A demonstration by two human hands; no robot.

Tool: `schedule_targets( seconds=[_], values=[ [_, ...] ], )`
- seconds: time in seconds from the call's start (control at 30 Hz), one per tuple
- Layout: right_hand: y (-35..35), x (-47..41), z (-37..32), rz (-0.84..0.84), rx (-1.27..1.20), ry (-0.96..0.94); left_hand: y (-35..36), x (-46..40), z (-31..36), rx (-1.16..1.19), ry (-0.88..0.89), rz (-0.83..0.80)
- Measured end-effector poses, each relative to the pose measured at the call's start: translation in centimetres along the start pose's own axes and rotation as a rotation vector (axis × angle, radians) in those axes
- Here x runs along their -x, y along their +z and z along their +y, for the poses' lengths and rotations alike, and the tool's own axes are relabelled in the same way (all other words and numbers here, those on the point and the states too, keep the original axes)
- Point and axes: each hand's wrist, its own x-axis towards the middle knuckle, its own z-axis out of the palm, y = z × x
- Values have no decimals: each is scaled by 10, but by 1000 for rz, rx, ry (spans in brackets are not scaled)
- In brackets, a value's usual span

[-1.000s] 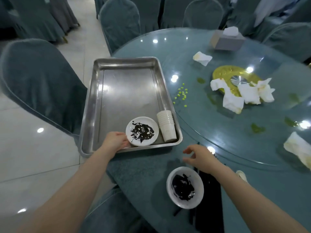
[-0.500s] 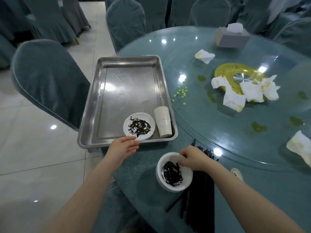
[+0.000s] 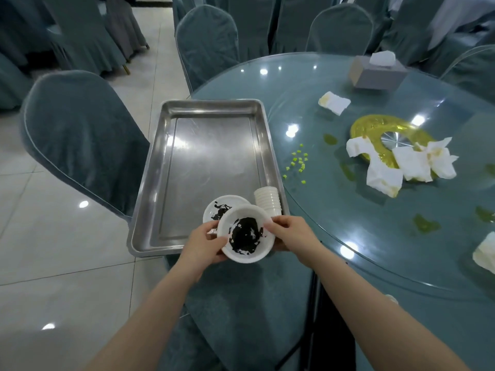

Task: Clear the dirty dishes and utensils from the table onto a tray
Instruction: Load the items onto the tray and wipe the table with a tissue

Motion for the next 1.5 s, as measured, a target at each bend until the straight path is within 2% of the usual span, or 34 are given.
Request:
schedule_targets(
  seconds=[0.07,0.1,0.17,0.23,0.33,0.47,0.6,0.8,0.9,1.0,1.07,1.17,1.27,1.5],
  values=[
    [0,-7,-6,41,-118,3,-7,-9,5,69,-8,79],
    [-3,-11,-8,113,-19,-40,-10,-15,8,112,-19,120],
    [-14,-23,-7,246,428,-170,-14,-31,17,193,-23,187],
    [-25,-35,-5,187,751,-200,-16,-53,29,238,-25,216],
    [-34,-54,2,9,994,-113,-8,-88,48,280,-52,197],
    [-42,-74,11,-89,1124,-110,13,-135,63,269,-55,168],
    [-56,-79,21,-111,1231,-172,35,-170,58,224,-99,146],
    [-56,-81,25,-113,1220,-186,58,-193,55,254,-137,40],
    [-59,-81,27,-100,1214,-196,62,-188,59,244,-203,65],
    [-59,-82,25,-88,1195,-196,53,-172,66,193,-123,137],
    [-60,-79,23,-65,1075,-192,48,-154,65,104,-28,135],
    [-67,-57,30,83,828,-217,40,-115,62,74,9,98],
    [-82,-15,53,273,740,-195,38,-77,55,58,9,32],
    [-103,80,118,562,550,-41,46,-9,11,69,-13,-51]
  ],
)
